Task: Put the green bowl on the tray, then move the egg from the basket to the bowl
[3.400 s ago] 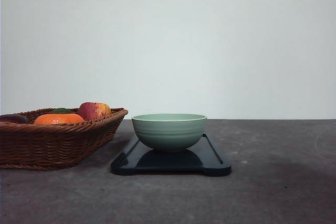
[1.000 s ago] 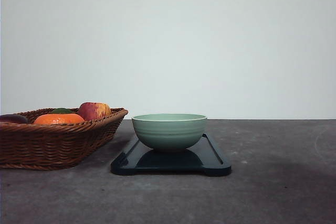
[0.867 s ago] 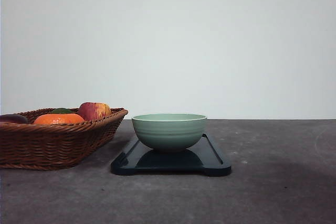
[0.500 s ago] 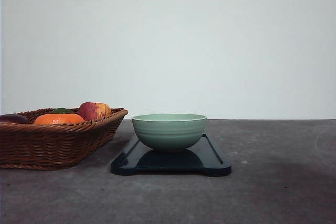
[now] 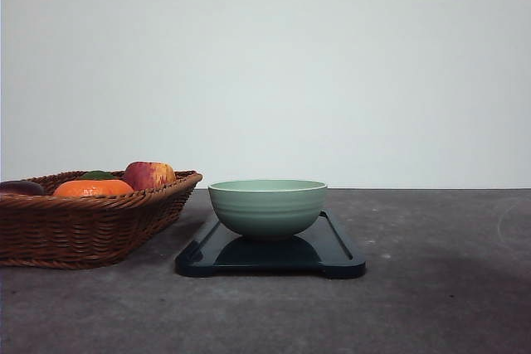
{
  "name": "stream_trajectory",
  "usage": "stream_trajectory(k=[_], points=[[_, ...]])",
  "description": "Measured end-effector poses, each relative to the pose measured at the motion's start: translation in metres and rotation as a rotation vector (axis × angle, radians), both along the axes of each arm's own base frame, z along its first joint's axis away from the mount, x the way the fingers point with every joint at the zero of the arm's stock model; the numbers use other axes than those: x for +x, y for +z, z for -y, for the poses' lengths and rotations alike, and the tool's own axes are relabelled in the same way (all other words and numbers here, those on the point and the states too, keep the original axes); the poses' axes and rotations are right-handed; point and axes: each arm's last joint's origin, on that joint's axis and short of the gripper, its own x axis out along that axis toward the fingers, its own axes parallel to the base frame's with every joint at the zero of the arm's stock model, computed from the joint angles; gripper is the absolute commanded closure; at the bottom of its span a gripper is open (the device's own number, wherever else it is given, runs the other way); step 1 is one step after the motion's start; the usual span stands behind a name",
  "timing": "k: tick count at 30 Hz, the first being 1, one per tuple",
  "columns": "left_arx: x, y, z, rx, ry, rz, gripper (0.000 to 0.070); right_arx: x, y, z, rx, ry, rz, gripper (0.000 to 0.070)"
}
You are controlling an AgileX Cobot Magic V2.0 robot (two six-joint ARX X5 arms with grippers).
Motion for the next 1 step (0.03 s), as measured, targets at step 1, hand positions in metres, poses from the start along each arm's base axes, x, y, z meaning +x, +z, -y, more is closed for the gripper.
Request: stream_trajectory(k=[1], points=[[0.0000,0.0000,0.0000,0.000,0.000,0.000,0.0700,0.0000,0.0000,0.0000,0.000,0.000,0.000,0.0693]])
